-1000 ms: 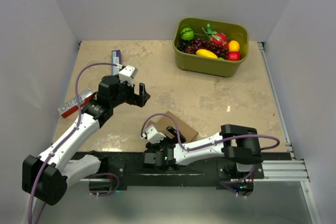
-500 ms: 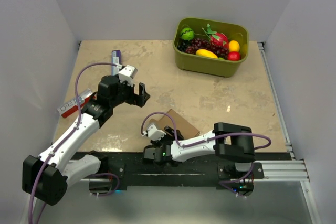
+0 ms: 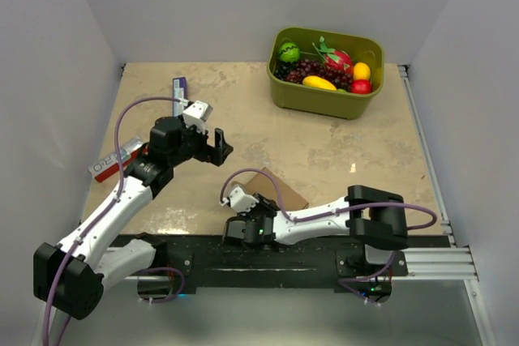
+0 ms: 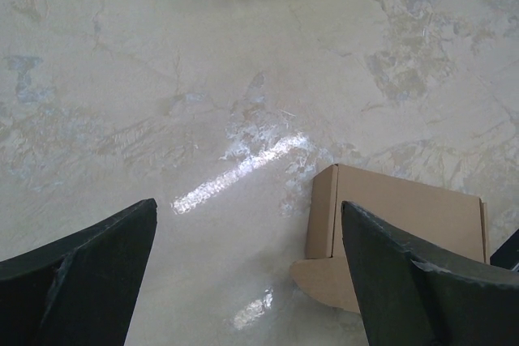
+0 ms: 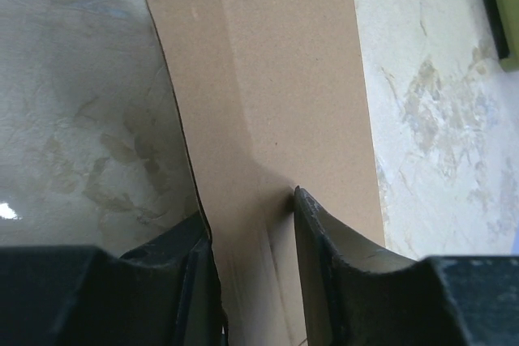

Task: Fold the paper box

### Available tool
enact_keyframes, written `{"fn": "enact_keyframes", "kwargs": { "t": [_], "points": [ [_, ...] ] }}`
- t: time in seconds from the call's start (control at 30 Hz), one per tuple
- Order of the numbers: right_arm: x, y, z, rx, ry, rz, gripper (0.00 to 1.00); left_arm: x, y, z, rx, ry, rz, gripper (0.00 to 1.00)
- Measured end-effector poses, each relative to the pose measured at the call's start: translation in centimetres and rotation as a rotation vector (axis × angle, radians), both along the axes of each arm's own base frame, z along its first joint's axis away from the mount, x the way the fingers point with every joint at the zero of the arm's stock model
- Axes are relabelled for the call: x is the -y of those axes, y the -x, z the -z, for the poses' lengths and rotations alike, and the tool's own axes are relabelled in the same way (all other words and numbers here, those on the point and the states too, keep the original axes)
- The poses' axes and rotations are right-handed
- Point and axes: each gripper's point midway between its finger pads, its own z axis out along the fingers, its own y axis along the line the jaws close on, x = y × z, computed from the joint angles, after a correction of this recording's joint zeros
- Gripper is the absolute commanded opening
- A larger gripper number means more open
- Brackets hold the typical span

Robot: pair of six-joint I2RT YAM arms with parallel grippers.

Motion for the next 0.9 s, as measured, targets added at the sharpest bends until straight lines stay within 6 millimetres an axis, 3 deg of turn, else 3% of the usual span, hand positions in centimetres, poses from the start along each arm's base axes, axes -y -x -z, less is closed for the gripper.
{"fn": "enact_keyframes", "kwargs": {
  "t": [0.37, 0.53, 0.73, 0.9],
  "points": [
    [-0.5, 0.1, -1.2, -0.138, -0.096, -0.080, 0.30, 0.4, 0.5, -0.9, 0.023, 0.023, 0.029, 1.00],
    [-1.0, 0.0, -3.1, -0.199, -0.172, -0.128, 0.27, 0.6, 1.1, -2.3, 0.059, 0.048, 0.054, 1.00],
    [-0.7, -1.8, -5.9, -0.268, -0.287, -0.161, 0.27, 1.2, 2.1, -4.5, 0.123, 0.090, 0.115, 1.00],
    [-0.3, -3.3, -6.3, -0.348, -0.330, -0.205, 0.26, 2.2, 3.4, -6.2, 0.188, 0.129, 0.208, 1.00]
  ]
}}
